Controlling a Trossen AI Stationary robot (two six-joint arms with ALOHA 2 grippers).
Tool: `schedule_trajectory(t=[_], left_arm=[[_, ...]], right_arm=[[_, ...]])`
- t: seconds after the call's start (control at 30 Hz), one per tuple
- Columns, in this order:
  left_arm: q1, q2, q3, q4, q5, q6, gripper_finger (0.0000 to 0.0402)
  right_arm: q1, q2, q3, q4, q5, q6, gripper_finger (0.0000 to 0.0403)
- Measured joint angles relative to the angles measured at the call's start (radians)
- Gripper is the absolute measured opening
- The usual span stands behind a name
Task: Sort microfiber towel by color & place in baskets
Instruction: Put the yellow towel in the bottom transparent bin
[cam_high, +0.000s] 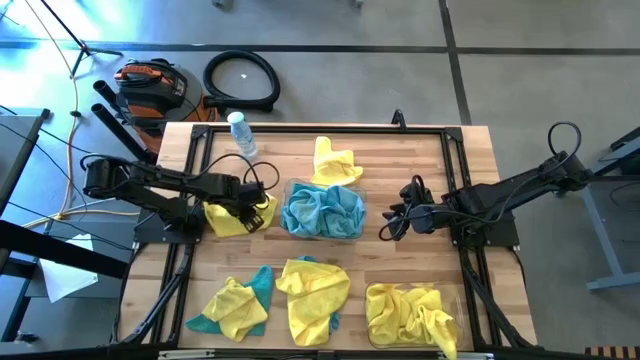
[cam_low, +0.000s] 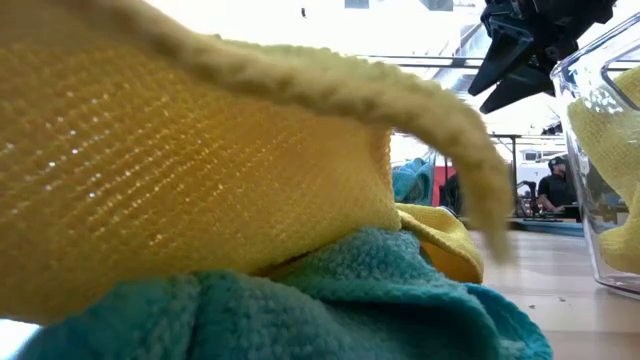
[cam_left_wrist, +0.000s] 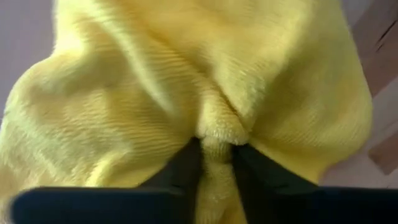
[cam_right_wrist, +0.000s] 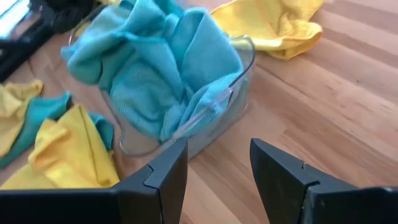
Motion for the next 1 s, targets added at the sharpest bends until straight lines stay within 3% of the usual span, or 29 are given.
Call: schedule_trajectory(t=[0.1,0.27,0.53,0.77,1.0], left_arm=[[-0.022,-0.017,0.000,-0.007,-0.007,-0.080,0.0013],[-0.071,-0.081,0.095,-0.161,-0.006,-0.219,0.0004],[-0.207,-0.138,0.424,-0.403,-0.139,-0.418,0.0001],[-0.345,-0.040,0.736,-0.545,-0.294,-0.535,0.0001],[-0.414,0.152,1.042,-0.496,-0.397,-0.459,0.0000]], right_arm=[[0.003,0.000,0.000,-0.008,-0.028,-0.034,0.0169],[0.074,-0.012,0.000,-0.034,0.009,-0.083,0.0169],[0.245,-0.117,0.000,-0.229,0.124,-0.024,0.0169],[0.344,-0.215,0.000,-0.374,0.189,0.033,0.0169],[0.382,-0.236,0.000,-0.363,0.251,-0.054,0.0169]])
